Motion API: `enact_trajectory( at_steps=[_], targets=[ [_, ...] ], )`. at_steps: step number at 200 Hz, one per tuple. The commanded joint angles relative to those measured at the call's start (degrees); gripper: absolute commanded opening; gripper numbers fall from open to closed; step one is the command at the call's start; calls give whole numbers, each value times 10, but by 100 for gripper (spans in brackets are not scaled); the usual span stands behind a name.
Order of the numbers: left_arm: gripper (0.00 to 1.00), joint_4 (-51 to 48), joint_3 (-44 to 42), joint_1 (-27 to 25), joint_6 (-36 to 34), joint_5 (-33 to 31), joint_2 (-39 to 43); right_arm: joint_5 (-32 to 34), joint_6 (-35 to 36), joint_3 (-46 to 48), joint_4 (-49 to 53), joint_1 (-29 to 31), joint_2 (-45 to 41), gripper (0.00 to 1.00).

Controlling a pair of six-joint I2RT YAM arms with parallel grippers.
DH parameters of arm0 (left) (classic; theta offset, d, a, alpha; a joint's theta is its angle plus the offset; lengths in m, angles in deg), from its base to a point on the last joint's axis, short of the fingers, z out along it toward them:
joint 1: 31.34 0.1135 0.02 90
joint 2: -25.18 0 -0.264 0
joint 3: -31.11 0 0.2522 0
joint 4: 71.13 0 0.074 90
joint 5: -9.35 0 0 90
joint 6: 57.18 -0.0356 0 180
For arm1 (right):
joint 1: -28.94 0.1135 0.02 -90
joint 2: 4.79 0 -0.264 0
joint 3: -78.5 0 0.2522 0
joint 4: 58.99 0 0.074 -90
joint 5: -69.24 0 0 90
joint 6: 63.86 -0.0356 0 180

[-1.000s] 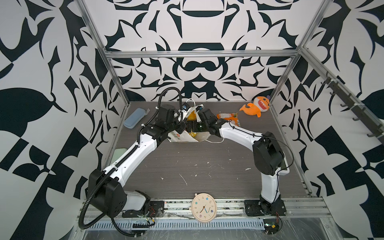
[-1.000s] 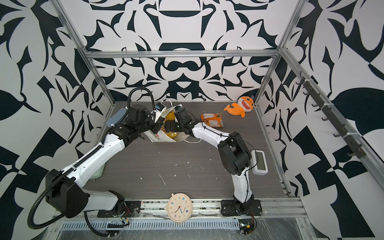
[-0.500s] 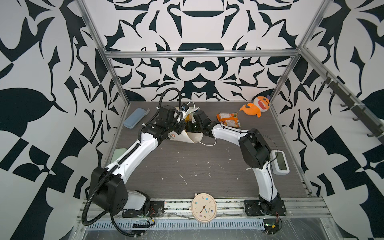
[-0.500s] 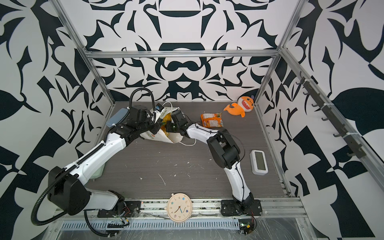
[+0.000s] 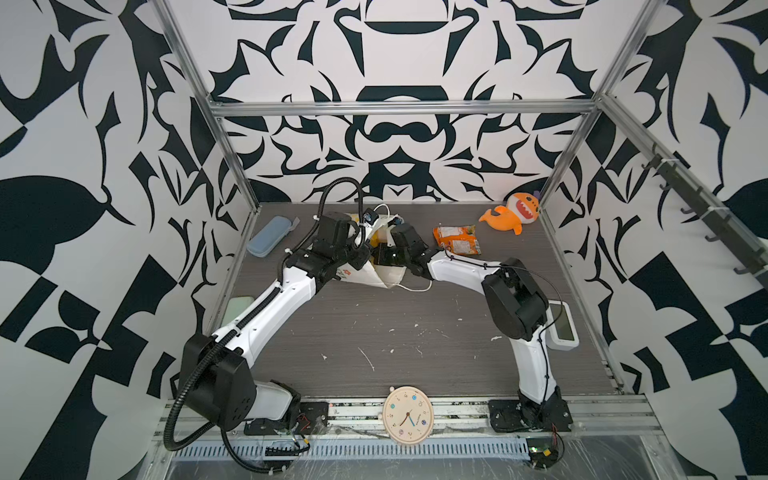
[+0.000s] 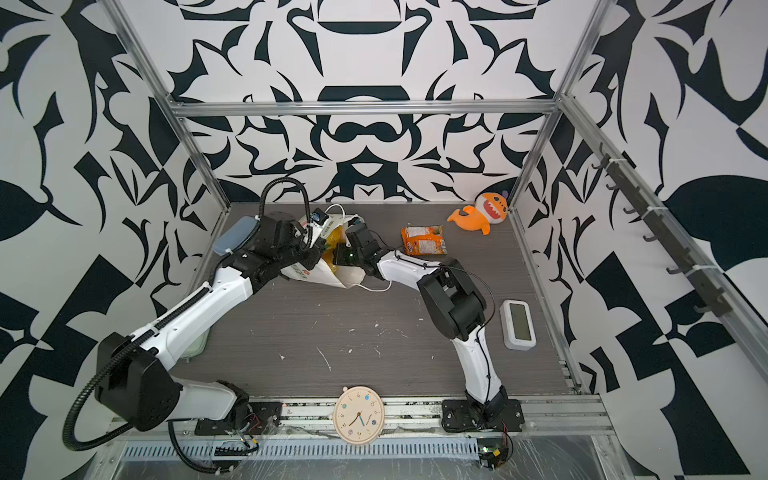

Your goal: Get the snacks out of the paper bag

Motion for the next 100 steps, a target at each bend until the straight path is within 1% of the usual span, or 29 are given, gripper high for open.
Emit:
enact_trajectory(
  at_steps=[1,60,100],
  targets=[
    [0,31,-4,-6,-3,23,7,-1,5,9,-87,-6,-80,0],
    [0,26,-4,-6,-8,13,14,9,13,84,-84,-14,-152,0],
    [0,28,-2,-6,-10,12,10,22,25,108,-53,-14,-193,0]
  ],
)
